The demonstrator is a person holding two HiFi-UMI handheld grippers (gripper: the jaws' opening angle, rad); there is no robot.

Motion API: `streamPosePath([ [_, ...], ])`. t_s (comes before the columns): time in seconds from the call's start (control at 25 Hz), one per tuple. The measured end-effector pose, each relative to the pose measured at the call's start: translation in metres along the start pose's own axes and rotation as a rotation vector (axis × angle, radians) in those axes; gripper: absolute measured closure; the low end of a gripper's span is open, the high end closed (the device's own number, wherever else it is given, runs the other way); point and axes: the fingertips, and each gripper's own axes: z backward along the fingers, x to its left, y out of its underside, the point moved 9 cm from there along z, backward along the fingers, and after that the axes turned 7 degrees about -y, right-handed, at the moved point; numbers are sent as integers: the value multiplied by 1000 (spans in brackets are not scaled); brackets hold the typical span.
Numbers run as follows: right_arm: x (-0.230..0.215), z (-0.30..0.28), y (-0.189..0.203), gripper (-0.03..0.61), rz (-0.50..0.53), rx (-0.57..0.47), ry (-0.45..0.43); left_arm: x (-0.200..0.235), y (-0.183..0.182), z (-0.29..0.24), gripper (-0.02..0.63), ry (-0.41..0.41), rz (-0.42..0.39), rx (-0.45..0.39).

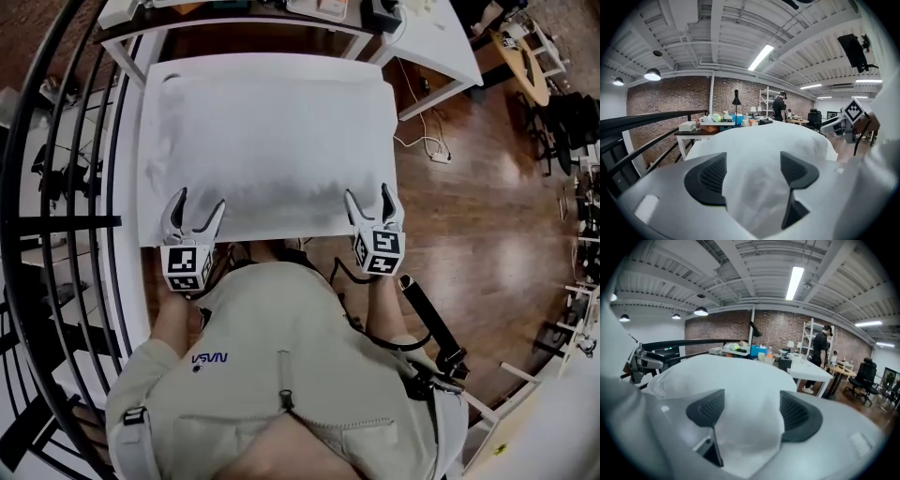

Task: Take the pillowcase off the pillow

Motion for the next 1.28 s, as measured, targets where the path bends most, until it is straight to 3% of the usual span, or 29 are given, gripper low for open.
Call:
streamPosePath([
  [0.16, -21, -4, 17, 207, 15, 53, -51, -12, 13, 0, 227, -43, 3, 54],
  [0.32, -19, -19, 35, 207, 93, 107, -118, -24, 28, -12, 222, -71, 4, 100],
  [0.48, -13, -35, 48, 205, 152, 126, -121, -29, 47, -34, 225, -85, -27, 155],
  [0.56, -13, -39, 48, 233, 170, 119, -121, -32, 51, -43, 234, -79, -45, 168],
  [0.64, -11, -39, 43, 311, 204, 91, -131, -35, 48, -50, 273, -66, -72, 165],
  [0.72, -8, -35, 36, 413, 224, 53, -116, -37, 39, -47, 370, -58, -105, 151],
  [0.8, -7, -27, 28, 563, 199, 29, -101, -36, 28, -36, 504, -64, -102, 125],
  [0.88, -10, -19, 13, 565, 164, 9, -116, -33, 13, -28, 596, -70, -63, 84],
  [1.08, -20, 1, -39, 569, 119, -63, -144, -22, -49, -9, 601, -6, 3, 6],
  [1.28, -27, 32, -94, 569, 102, -43, -189, -16, -123, 22, 601, 111, -65, 5],
])
